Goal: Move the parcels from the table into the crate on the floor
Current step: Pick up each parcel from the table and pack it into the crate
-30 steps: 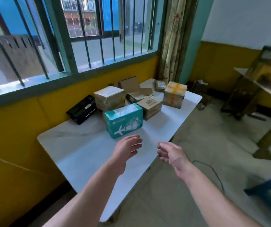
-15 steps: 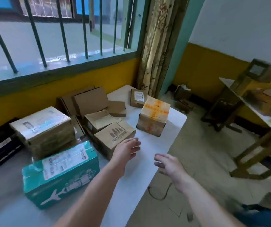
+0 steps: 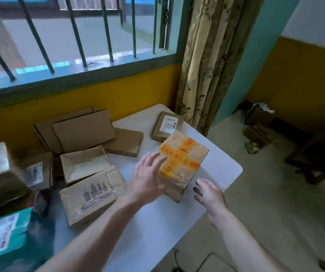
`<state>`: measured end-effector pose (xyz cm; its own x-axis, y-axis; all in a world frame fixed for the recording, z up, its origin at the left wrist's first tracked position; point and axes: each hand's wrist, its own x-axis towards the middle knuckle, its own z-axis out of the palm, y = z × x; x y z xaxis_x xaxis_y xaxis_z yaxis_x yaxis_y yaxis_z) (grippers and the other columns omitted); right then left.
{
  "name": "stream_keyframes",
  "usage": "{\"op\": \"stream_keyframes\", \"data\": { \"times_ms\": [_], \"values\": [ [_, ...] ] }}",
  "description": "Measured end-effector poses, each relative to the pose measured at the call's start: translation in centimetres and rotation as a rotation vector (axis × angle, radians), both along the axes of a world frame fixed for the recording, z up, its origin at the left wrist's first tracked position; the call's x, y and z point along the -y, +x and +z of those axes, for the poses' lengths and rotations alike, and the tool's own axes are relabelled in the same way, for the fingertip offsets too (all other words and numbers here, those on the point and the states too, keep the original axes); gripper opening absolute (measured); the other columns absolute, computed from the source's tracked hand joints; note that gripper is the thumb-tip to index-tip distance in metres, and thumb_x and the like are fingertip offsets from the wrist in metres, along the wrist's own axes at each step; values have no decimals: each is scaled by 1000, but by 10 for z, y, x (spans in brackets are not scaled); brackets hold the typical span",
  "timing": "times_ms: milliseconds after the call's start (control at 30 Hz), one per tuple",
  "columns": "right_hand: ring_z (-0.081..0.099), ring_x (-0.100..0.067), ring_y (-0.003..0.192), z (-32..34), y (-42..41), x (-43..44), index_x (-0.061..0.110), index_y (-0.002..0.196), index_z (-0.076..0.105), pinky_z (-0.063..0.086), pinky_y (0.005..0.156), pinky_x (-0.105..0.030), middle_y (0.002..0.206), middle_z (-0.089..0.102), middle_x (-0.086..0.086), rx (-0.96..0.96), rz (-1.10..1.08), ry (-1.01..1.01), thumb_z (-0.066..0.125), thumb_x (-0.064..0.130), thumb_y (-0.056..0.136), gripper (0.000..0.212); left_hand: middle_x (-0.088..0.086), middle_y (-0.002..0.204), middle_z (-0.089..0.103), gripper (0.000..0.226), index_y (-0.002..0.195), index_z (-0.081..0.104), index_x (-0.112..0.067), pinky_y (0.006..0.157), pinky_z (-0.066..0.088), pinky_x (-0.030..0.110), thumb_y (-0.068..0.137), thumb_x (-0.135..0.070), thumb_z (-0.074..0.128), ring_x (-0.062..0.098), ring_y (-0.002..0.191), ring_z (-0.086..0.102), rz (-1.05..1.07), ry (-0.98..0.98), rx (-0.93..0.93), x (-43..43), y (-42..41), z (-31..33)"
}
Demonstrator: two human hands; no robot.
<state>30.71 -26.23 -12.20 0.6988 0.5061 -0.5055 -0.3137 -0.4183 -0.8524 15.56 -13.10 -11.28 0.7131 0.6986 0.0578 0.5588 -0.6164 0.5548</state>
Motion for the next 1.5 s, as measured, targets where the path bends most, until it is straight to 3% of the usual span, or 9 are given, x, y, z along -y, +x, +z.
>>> {"op": "stream_keyframes", "data": {
  "times_ms": [133, 333, 533, 667, 767, 867, 1067, 1300, 1500],
  "values": [
    [64, -20, 103, -10, 43, -18, 21, 90, 64, 51, 96, -42, 102, 68, 0, -96, 83, 9, 57, 25, 96, 10, -4, 166, 0, 97, 156, 14, -37, 119, -12, 51, 76, -74, 54, 21, 152, -11, -175, 149, -306, 2, 48, -23],
    [67, -17, 97, -18, 76, -39, 16, 98, 67, 50, 90, -40, 101, 73, -2, -141, 212, 56, 55, 22, 97, 14, -1, 166, 5, 90, 156, 10, -37, 121, -7, 53, 77, -73, 33, 25, 153, -3, -39, 251, -355, 11, 79, -43],
    [59, -24, 112, -25, 86, -46, 24, 108, 63, 47, 102, -44, 119, 64, -3, -32, 184, -20, 54, 31, 97, 16, -8, 150, 44, 59, 143, 52, -27, 118, 27, 35, 87, -45, 56, 10, 142, 37, 168, 89, 135, -12, 55, -32],
    [53, -19, 122, -14, 68, -56, 20, 140, 49, 42, 108, -43, 136, 52, 4, -102, 280, 15, 53, 31, 99, 42, -14, 118, 71, 30, 120, 67, -45, 81, 50, 12, 95, -31, 59, -4, 97, 65, 505, -419, 541, -31, 24, -23],
    [59, -14, 117, -4, 46, -73, 22, 130, 61, 46, 105, -40, 129, 64, 5, -107, 376, 112, 52, 27, 99, 32, -1, 101, 77, 29, 124, 65, -17, 70, 57, 18, 103, -10, 47, 7, 83, 73, 735, -702, 765, -36, 6, -36],
    [63, 0, 106, 5, 27, -83, 29, 126, 65, 52, 89, -21, 117, 69, 15, -98, 380, 197, 53, 29, 99, 30, 4, 116, 71, 35, 135, 57, -8, 97, 54, 38, 102, -6, 47, 17, 108, 67, 739, -721, 682, -32, 4, -43],
    [51, -5, 124, 22, 13, -98, 40, 122, 66, 41, 109, -34, 132, 57, 13, 194, 410, 239, 50, 43, 98, 29, -5, 100, 76, 32, 105, 73, -33, 53, 55, 22, 104, -39, 41, 3, 79, 73, 812, -929, 739, -35, -1, -22],
    [32, -7, 137, 50, -26, -94, 39, 127, 62, 15, 119, -42, 145, 48, 14, 971, 761, 263, 50, 51, 88, 43, 9, 116, 73, 68, 121, 70, -21, 103, 48, 50, 88, -73, 43, 26, 109, 69, 749, -1227, 894, -34, 2, -9],
    [47, -12, 124, 69, -16, -104, 22, 124, 66, 37, 107, -33, 135, 57, 7, 1079, 597, 461, 63, 32, 86, 39, 16, 114, 73, 58, 118, 71, -12, 102, 47, 56, 92, -60, 52, 35, 110, 67, 859, -1172, 1039, -29, -7, -9]
  ]
}}
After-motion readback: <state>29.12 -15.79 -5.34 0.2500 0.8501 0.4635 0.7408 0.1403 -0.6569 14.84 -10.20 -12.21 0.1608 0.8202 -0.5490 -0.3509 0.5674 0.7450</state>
